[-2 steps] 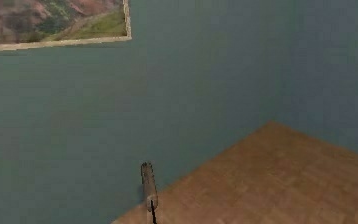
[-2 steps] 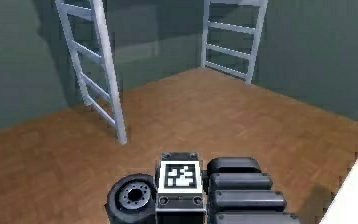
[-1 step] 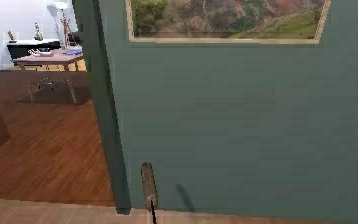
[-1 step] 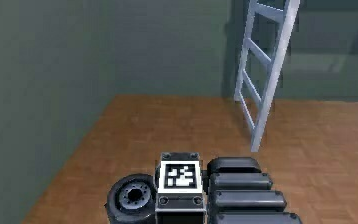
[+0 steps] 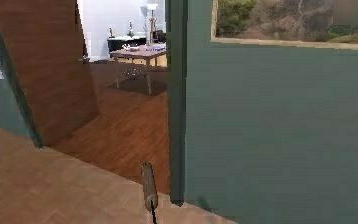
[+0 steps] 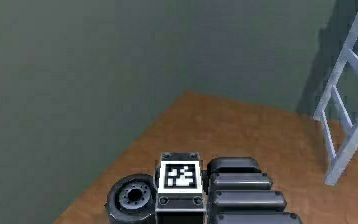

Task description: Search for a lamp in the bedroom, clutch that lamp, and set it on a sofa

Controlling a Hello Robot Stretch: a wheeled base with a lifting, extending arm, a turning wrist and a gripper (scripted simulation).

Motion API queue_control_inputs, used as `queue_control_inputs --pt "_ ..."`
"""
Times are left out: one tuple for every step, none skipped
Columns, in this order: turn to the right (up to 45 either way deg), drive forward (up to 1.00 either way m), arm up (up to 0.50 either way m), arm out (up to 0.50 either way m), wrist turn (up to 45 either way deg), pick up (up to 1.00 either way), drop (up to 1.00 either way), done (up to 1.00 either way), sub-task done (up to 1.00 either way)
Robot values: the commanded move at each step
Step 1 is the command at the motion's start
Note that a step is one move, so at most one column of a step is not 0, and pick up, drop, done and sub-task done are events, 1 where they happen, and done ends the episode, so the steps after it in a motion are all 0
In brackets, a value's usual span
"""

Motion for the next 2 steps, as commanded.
queue_control_inputs --pt "0.0 0.40 0.00 0.00 0.0 0.00 0.00 0.00 0.00" --pt "-45.0 0.00 0.00 0.00 0.0 0.00 0.00 0.00 0.00"
